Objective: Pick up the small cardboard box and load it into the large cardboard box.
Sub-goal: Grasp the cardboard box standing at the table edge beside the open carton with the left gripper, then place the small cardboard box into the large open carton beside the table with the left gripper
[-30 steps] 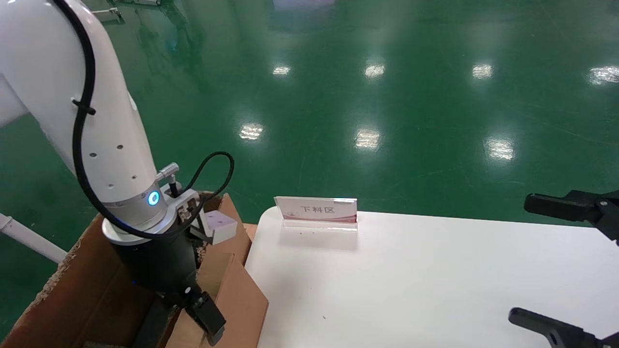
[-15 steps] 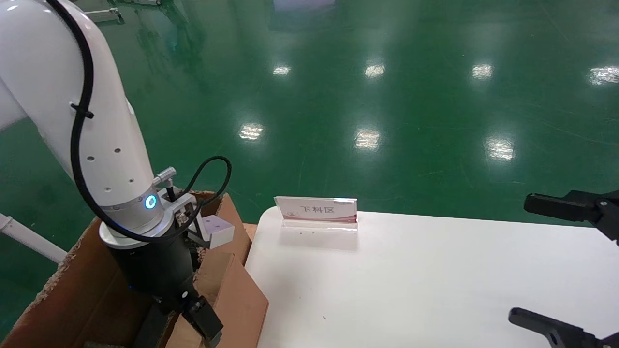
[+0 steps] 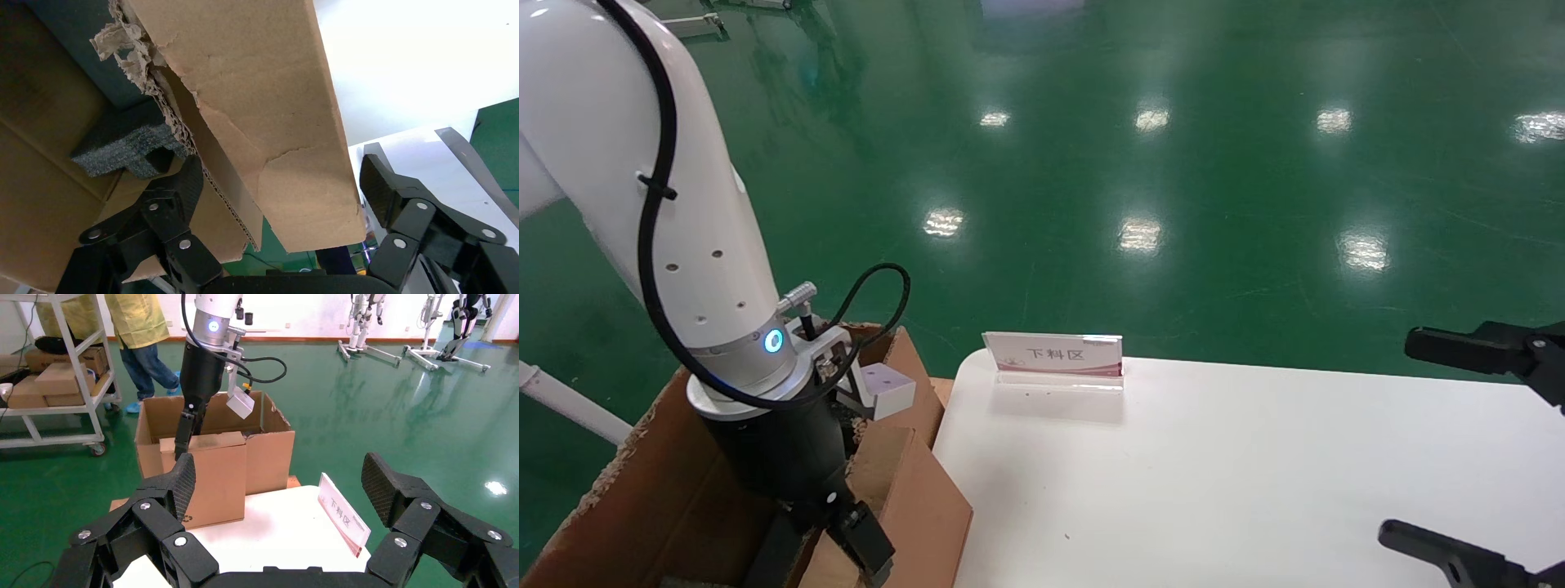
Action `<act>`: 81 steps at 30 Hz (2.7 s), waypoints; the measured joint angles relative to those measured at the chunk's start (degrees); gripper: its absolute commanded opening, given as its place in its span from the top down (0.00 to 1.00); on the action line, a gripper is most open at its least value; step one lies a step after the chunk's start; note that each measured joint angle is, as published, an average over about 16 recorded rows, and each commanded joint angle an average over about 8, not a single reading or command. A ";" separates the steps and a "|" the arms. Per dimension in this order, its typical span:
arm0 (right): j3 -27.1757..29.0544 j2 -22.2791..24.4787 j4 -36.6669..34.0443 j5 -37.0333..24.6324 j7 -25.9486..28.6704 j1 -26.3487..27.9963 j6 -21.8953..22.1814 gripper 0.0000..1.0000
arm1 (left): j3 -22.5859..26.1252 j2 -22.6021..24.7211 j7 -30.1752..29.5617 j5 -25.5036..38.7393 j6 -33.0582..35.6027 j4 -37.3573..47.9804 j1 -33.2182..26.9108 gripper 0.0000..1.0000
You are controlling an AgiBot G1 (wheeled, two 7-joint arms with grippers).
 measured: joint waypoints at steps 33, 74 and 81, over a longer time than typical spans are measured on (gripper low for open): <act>0.00 0.00 0.00 0.00 0.00 0.00 0.00 0.00 | -1.78 -1.19 0.84 -0.15 0.00 0.19 -3.83 1.00; 0.00 0.00 0.00 0.00 0.00 0.00 0.00 0.00 | 3.75 -9.79 23.70 15.04 0.03 -0.40 -42.78 1.00; 0.00 0.00 0.00 0.00 0.00 0.00 0.00 0.00 | 29.04 0.37 26.38 5.39 0.03 1.47 -49.22 1.00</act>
